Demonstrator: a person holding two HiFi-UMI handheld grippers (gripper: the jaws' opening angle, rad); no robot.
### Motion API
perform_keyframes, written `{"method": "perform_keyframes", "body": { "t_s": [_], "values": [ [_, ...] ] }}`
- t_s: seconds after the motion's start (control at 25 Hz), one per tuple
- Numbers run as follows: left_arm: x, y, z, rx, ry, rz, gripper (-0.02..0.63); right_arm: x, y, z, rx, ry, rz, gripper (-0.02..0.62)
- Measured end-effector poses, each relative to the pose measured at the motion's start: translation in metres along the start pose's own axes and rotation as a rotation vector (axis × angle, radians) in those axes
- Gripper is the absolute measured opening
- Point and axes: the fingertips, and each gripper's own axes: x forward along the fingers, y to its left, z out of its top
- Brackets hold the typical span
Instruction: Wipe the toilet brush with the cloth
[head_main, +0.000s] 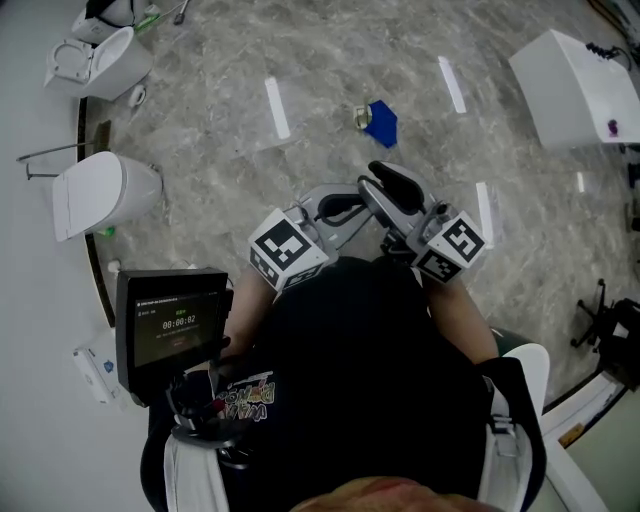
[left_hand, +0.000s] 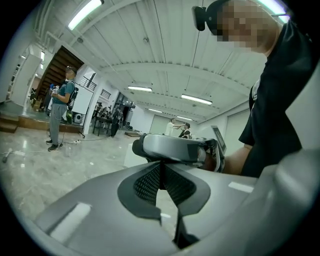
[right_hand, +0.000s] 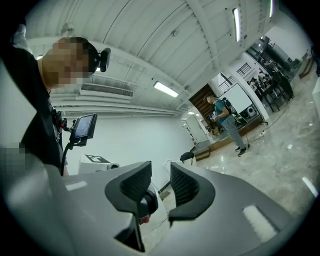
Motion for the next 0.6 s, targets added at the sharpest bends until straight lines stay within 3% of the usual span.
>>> {"method": "perform_keyframes", "body": {
  "t_s": [0.08,0.2,0.32,0.44,0.6],
  "values": [
    [0.002,-0.001,-0.005,0.003,0.013,0.016,0.017,0.0,0.003,-0.004,-0.028,0.011,-0.013,0.076],
    [0.003,-0.001,-0.01,0.034,0.027,0.036,0.017,-0.001,0.008,-0.007,-0.063,0.026,-0.04,0.078],
    [0.005,0.002,-0.01,0.075,0.036,0.074,0.017,-0.003,0.01,-0.005,-0.033,0.01,-0.07,0.155],
    [0.001,0.015,-0.007,0.069,0.027,0.146,0.017,-0.007,0.011,-0.002,-0.035,-0.016,-0.066,0.17],
    [0.028,0.078,0.0,-0.02,0.018,0.262,0.017,-0.016,-0.058,0.005,-0.04,0.025,-0.107,0.175]
  ]
}}
